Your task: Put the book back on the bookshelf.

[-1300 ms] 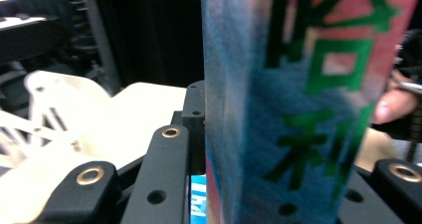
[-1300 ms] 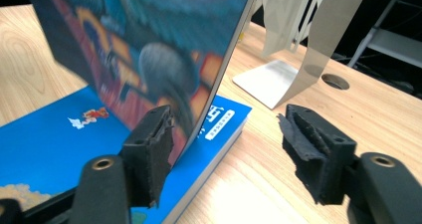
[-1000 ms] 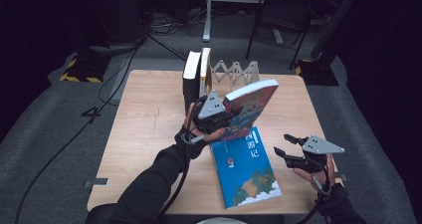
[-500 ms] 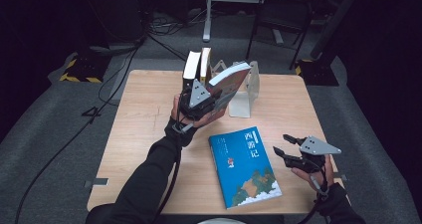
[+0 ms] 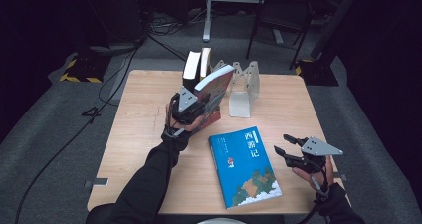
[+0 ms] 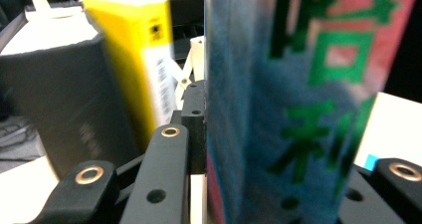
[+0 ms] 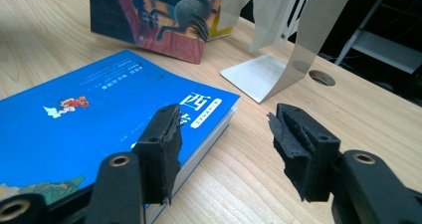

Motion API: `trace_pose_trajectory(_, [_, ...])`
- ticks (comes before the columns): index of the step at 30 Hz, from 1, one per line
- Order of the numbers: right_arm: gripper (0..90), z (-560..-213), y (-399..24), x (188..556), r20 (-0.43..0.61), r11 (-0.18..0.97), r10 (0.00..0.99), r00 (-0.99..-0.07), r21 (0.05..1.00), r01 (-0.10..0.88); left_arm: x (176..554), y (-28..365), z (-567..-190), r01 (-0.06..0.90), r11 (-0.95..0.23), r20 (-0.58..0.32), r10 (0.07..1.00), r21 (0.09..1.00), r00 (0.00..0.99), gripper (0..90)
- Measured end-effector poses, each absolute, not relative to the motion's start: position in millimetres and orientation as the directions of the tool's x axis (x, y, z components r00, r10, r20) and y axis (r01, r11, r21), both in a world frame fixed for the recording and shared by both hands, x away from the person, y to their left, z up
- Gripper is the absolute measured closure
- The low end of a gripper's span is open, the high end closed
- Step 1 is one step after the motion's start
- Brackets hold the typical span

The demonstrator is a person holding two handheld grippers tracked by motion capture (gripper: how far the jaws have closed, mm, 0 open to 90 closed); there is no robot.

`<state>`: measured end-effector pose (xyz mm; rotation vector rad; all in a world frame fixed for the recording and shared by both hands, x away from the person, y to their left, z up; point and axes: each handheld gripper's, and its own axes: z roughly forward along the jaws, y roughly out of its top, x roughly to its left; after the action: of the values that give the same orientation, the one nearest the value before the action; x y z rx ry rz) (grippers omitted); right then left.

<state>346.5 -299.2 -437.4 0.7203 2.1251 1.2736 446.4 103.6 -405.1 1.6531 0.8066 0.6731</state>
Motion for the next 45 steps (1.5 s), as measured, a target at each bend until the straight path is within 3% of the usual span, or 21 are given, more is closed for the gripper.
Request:
trace_pose_trajectory(10, [44.0,-439,-301,348,-0.168,0.397,0.69,-0.704,0.901,0.174,439,130,-414,0.202,-0.111,-0.044,0.77,0.973,0.637,72.9])
trace_pose_trajectory(18, [43.2,-440,-301,349,-0.157,0.393,0.686,-0.711,0.902,0.179,433,134,-420,0.211,-0.17,-0.013,0.748,0.963,0.664,68.5])
trace_pose_trajectory(29, [42.5,-441,-299,349,-0.157,0.405,0.674,-0.721,0.895,0.184,423,137,-468,0.351,-0.283,-0.029,0.741,0.893,0.671,64.4])
trace_pose_trajectory(34, [42.5,-441,-297,349,-0.156,0.41,0.668,-0.727,0.893,0.185,424,125,-476,0.388,-0.281,-0.014,0.795,0.877,0.607,72.9])
trace_pose_trajectory(45, [42.5,-441,-298,349,-0.162,0.415,0.672,-0.723,0.89,0.187,437,82,-478,0.419,-0.203,-0.035,0.869,0.885,0.494,73.9])
